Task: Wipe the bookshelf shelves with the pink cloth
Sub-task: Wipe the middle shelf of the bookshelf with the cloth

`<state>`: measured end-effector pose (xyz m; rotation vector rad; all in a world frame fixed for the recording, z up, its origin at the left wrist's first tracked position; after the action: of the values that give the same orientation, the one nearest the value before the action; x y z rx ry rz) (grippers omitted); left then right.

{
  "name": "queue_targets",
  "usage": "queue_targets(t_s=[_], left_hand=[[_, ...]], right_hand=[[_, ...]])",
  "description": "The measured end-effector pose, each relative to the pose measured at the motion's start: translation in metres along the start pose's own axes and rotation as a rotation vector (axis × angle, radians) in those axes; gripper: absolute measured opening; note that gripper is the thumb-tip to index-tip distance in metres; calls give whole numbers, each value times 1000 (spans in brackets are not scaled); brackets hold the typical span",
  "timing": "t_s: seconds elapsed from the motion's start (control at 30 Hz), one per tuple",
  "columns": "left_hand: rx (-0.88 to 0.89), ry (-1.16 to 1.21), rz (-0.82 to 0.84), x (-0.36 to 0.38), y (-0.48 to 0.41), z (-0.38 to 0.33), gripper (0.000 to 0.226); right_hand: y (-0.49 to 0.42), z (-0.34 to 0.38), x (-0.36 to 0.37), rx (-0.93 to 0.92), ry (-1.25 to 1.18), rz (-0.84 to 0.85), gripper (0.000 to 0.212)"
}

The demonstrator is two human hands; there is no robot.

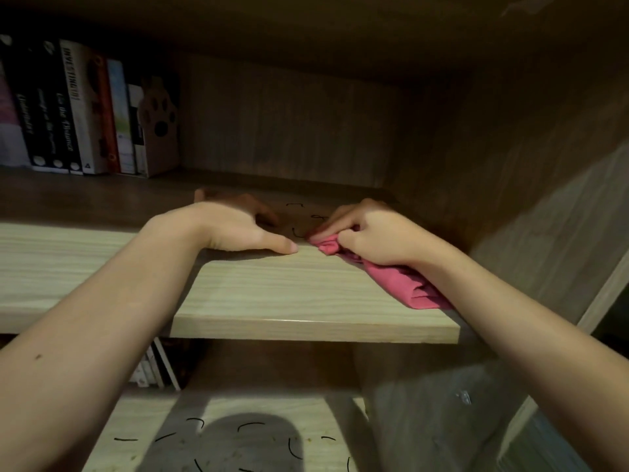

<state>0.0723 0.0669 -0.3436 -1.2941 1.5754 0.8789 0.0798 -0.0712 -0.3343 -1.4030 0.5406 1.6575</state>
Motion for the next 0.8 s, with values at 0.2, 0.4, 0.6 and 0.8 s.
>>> queue_targets(t_s=[0.2, 0.4, 0.6, 0.8], left_hand=[[6, -22, 15, 1, 2, 1, 60], [0, -4, 17, 2, 0, 1, 59], [6, 14, 21, 2, -1, 2, 59], [24, 5, 14, 1, -2, 3, 60]], right_hand=[[-8, -31, -13, 208, -13, -75, 28], [2, -2, -1, 20, -98, -31, 32], [-5, -17, -8, 136, -6, -61, 33], [1, -29, -13, 175, -133, -51, 32]])
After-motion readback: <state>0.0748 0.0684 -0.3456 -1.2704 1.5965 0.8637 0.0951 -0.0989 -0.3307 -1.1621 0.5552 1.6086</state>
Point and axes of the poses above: each hand's wrist, its own y-axis away from the middle knuckle, its own x-axis out of the palm, z = x × y, the point moved 8 cm from there along -y, towards the middle knuckle, and after that the axes turned 2 degrees about y, right-handed, at the moved point
